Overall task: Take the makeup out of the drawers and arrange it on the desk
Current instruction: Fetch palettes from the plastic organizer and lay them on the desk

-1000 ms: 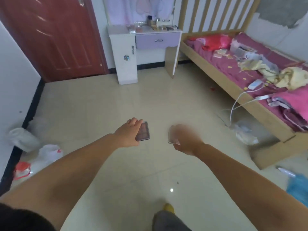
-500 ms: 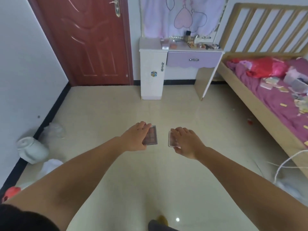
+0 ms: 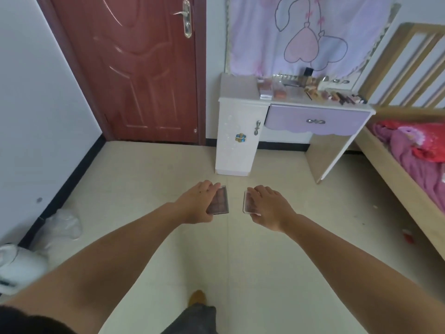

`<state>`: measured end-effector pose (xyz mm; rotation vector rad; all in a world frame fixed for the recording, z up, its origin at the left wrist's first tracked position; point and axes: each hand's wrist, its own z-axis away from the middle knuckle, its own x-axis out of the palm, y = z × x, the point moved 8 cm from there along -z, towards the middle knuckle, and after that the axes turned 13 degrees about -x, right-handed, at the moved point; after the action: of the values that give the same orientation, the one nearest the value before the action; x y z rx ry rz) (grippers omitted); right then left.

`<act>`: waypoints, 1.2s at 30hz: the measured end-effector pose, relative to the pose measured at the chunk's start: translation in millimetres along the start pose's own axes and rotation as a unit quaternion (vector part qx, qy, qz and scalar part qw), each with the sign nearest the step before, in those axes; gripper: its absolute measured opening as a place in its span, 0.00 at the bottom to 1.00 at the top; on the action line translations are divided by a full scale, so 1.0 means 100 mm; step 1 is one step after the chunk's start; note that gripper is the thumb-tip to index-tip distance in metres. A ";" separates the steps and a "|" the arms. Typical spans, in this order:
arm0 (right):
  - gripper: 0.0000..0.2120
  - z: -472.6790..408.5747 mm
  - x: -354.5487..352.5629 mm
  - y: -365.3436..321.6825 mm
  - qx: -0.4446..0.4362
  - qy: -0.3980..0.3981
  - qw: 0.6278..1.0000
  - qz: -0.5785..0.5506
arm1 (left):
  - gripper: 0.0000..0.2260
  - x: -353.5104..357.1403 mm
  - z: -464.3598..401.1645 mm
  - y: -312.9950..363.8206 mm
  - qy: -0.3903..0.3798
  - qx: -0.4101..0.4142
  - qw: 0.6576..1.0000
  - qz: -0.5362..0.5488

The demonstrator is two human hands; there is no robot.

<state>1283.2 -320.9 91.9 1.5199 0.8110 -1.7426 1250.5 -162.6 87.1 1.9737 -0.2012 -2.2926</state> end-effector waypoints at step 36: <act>0.33 -6.35 -0.37 6.18 0.061 -0.083 0.993 -0.063 | 0.38 -0.94 -8.66 -1.62 -0.119 0.004 0.993 0.010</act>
<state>2153.2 -157.8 36.5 1.4026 0.7420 -2.0149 2121.6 -11.8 24.5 1.6888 -0.2485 -2.5132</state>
